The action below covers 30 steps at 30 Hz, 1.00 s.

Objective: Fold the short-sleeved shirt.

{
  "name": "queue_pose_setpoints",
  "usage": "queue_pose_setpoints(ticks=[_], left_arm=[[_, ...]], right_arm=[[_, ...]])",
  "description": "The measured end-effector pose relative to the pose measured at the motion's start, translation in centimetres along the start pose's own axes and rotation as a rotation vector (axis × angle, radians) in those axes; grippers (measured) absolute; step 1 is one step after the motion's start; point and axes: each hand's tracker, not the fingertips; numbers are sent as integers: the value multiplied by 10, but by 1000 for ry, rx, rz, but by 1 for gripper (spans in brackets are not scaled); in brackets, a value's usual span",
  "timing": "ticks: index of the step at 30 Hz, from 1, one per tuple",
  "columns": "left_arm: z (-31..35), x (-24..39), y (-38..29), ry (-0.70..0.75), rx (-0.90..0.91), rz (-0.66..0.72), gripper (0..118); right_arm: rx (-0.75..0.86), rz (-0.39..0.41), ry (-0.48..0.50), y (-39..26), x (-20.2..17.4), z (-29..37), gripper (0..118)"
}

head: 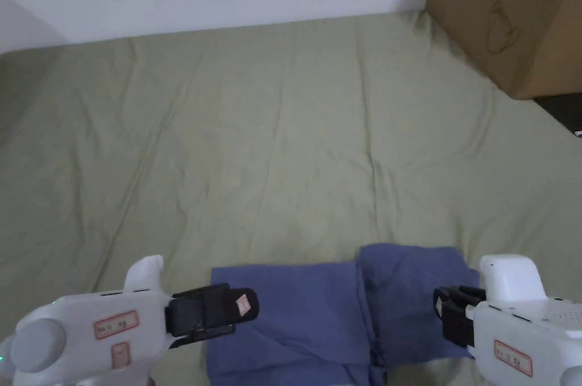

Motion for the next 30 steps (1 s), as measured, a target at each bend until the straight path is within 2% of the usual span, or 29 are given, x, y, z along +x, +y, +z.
queue_pose_setpoints(ticks=[4,9,12,14,15,16,17,18,19,20,23,26,30], left_arm=[[3,-51,-5,-33,41,190,113],[-34,-81,-14,-169,-36,424,113],[-52,-78,-18,-303,-76,416,113],[-66,-75,-14,-295,-148,402,110],[-67,-73,-11,-261,-141,383,95],[-67,-73,-8,-174,-144,342,66],[-72,-67,-6,-41,-169,296,14],[-74,-68,-6,-32,-174,284,13],[-70,-74,-7,-137,-187,331,13],[-62,-74,-5,-163,-160,349,13],[-41,-72,-4,-161,-119,284,13],[-13,-84,0,-105,-76,292,13],[46,-113,0,-15,-7,355,13]], right_arm=[[-14,13,17,2,-10,-5,0],[-36,54,12,3,-24,-8,0],[-38,54,6,5,-26,-9,0],[-42,50,14,7,-27,-10,0],[-43,55,13,8,-27,-9,0],[-42,62,8,8,-28,-9,0],[-41,68,6,9,-29,-9,0],[-44,73,5,10,-30,-9,0],[-45,78,3,10,-30,-9,0],[-48,86,-7,11,-31,-9,0],[-43,92,-26,14,-30,-9,0],[-39,67,-4,16,-29,-9,0],[-31,73,-4,17,-28,-8,0]])
